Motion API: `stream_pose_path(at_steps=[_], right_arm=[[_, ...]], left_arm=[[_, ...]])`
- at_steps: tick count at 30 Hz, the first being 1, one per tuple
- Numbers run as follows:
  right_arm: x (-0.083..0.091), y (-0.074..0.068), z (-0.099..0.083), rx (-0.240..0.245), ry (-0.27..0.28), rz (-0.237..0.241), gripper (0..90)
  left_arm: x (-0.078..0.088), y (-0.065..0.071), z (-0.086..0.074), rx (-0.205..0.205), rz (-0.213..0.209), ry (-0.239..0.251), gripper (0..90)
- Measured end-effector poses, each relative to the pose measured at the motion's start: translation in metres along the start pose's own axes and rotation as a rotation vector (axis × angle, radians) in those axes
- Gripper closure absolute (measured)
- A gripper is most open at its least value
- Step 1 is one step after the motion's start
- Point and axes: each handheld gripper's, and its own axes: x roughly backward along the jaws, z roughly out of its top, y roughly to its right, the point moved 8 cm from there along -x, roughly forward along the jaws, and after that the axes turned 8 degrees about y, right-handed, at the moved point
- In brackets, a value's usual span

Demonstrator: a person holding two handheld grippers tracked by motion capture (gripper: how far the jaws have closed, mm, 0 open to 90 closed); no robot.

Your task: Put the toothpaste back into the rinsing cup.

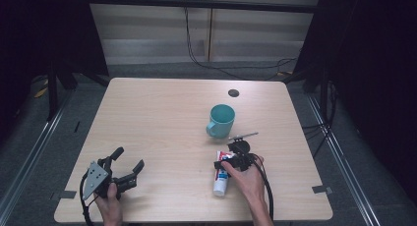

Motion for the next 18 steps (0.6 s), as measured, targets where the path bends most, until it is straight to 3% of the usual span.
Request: stream_pose_path(at_steps=[3,6,9,12,18], right_arm=[[-0.0001,0.0003,0.0007,-0.009,0.000,0.013,26.2],[-0.0012,-0.0020,0.0006,0.046,-0.029,-0.001,32.5],[-0.0011,-0.0024,0.0000,0.067,-0.034,-0.015,34.8],[0.0001,-0.0045,-0.0023,0.116,-0.044,-0.021,42.2],[-0.0007,-0.0052,-0.0024,0.174,-0.050,-0.043,44.2]], left_arm=[[0.0008,-0.0017,0.0003,0.008,0.006,0.004,15.6],[0.0010,-0.0018,0.0002,0.006,0.008,0.002,15.6],[0.0003,-0.0015,0.0006,0.009,0.012,0.009,15.6],[0.0009,-0.0002,0.0000,-0.011,0.006,0.001,15.6],[0.0001,0.0005,-0.0003,-0.010,0.004,-0.003,15.6]])
